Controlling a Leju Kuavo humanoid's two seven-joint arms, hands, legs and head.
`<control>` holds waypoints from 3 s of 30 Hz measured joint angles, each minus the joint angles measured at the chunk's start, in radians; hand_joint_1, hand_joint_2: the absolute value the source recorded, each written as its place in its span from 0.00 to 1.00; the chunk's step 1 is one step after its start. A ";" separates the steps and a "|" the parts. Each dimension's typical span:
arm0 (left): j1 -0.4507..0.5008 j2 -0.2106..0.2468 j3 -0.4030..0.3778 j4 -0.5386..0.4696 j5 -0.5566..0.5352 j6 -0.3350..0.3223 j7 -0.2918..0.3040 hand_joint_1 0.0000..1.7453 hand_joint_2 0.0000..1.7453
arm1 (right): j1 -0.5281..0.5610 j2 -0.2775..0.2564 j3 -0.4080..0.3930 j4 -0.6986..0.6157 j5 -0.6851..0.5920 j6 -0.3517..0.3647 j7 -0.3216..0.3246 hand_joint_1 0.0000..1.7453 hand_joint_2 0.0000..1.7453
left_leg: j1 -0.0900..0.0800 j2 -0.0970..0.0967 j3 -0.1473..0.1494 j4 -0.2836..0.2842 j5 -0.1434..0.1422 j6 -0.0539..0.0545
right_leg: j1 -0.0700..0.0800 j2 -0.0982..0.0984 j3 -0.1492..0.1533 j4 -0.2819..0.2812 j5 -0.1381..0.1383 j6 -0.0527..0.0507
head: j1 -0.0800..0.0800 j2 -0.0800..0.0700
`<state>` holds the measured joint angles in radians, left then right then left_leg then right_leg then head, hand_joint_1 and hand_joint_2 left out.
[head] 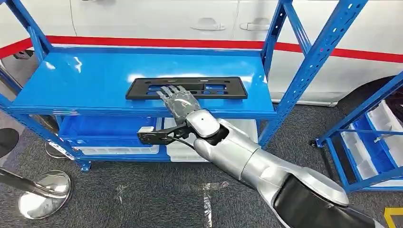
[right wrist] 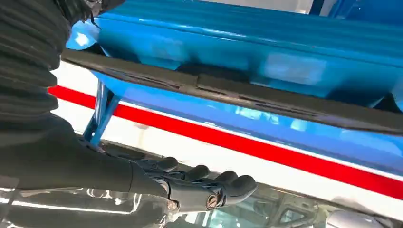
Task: Take the parts from the cabinet and place them on the table.
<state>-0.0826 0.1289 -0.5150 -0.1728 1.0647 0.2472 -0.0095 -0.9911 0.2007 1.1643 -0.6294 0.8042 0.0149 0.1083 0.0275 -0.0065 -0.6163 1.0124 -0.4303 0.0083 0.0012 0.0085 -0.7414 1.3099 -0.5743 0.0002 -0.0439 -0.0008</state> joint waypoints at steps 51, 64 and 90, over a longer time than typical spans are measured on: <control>0.004 0.007 -0.003 -0.001 0.017 0.000 0.000 0.00 0.00 | 0.038 -0.019 0.000 0.074 -0.026 -0.014 0.003 0.00 1.00 | 0.004 0.005 -0.028 0.039 0.022 -0.055 | -0.002 0.006 0.145 -0.290 0.136 -0.043 | -0.002 0.000; 0.002 0.008 -0.006 -0.001 0.017 0.001 0.008 0.00 0.00 | 0.014 -0.043 0.000 0.084 -0.008 -0.004 0.008 0.00 1.00 | 0.001 0.000 0.005 0.008 -0.011 0.001 | -0.004 -0.001 -0.022 0.001 0.041 0.000 | 0.009 0.000; 0.000 0.018 -0.026 -0.002 0.013 0.007 0.021 0.00 0.00 | 0.016 -0.067 0.000 0.092 0.000 -0.008 0.018 0.00 1.00 | 0.003 0.002 -0.001 0.002 0.001 -0.005 | 0.001 0.001 0.093 -0.174 0.060 0.001 | 0.008 0.000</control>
<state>-0.0829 0.1465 -0.5409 -0.1743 1.0777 0.2541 0.0114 -0.9748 0.1339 1.1643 -0.5371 0.8038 0.0065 0.1267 0.0303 -0.0041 -0.6177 1.0144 -0.4294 0.0035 0.0020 0.0096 -0.6480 1.1355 -0.5146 0.0013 -0.0355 -0.0008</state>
